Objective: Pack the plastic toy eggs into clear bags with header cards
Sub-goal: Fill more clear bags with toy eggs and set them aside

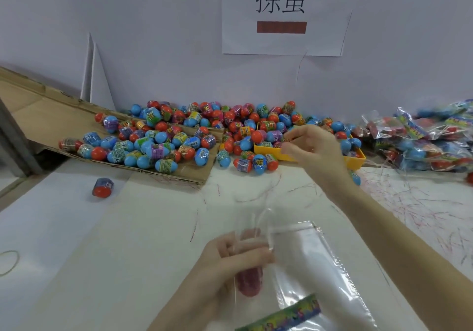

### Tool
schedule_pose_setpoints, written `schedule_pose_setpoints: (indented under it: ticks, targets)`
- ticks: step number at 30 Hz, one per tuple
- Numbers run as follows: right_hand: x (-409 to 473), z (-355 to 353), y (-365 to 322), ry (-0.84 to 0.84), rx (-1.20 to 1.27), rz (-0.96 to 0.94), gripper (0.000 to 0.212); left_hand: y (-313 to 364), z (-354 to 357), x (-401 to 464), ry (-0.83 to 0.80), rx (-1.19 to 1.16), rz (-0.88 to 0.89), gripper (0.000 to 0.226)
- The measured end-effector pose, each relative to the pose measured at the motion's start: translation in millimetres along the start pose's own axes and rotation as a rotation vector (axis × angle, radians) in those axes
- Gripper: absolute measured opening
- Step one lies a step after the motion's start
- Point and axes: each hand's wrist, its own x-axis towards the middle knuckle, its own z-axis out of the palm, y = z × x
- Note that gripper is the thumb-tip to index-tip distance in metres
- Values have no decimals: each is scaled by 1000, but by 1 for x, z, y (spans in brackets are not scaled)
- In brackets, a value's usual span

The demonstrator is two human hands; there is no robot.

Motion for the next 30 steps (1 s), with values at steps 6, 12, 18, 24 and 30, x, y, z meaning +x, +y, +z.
schedule_pose_setpoints:
  ticks: [6,12,18,24,30]
  targets:
    - [36,47,59,-194,-812,-14,53,-7,2,4,31,-32,43,27]
    - [38,62,77,-71,-943,-188,40,-11,1,4,25,-12,37,44]
    - [21,36,46,60,-111,-33,31,-6,3,2,25,-26,47,51]
    - [-35,-19,-17,-388,257,-192,31,-8,10,0,74,-6,59,65]
    - [-53,-33,-41,-708,-457,-368,45,-4,13,-4,31,30,68,64]
